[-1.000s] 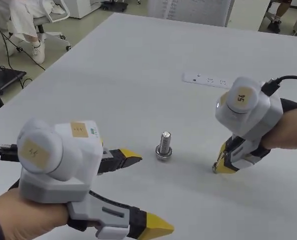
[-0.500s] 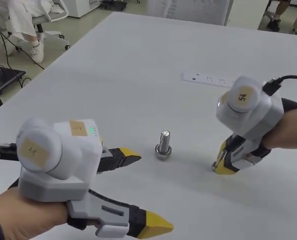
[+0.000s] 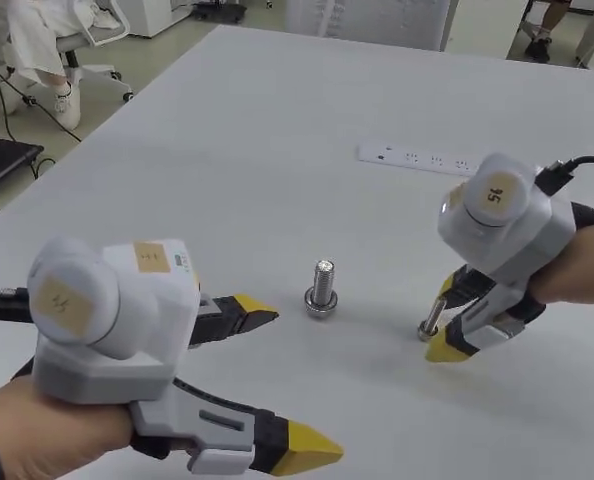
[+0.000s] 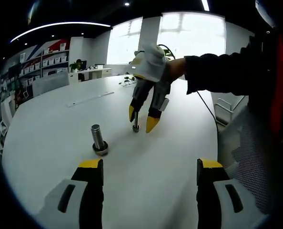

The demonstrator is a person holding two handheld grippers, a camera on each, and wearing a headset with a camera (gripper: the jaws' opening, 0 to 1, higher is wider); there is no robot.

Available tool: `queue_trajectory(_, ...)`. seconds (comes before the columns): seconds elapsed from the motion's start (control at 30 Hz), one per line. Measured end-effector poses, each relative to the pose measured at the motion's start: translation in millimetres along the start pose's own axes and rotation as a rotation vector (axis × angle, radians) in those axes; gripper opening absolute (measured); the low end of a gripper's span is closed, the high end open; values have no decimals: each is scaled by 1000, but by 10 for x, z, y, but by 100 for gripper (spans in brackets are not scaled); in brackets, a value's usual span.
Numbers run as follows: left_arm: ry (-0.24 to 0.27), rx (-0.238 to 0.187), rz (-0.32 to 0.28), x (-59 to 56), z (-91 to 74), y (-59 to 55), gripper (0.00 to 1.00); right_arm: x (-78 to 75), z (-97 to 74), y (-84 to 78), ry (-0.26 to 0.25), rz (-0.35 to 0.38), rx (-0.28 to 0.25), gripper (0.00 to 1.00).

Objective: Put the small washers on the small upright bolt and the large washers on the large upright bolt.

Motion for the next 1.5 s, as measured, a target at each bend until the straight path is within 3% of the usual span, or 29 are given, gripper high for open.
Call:
queue_trajectory(0.57, -1, 5, 1, 8, 1, -12, 80, 111, -62, -78, -17, 69, -110, 66)
queue_trajectory(0.93, 5, -2, 6, 9, -18, 5, 81, 198, -146, -116, -34, 105, -167, 69)
queue_trajectory(1.5, 19, -16, 5, 13, -54, 6, 82, 459, -318, -209, -71, 184, -275, 71)
Point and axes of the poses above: the centre of the closed fingertips' face, and the gripper's own axes: z roughly forward along the fingers, x roughly to its left, y roughly out of its top, the point moved 6 cm from there along -z, roughly backward along the fingers, and after that the axes turned 11 degrees about x, right-handed, at the moved point
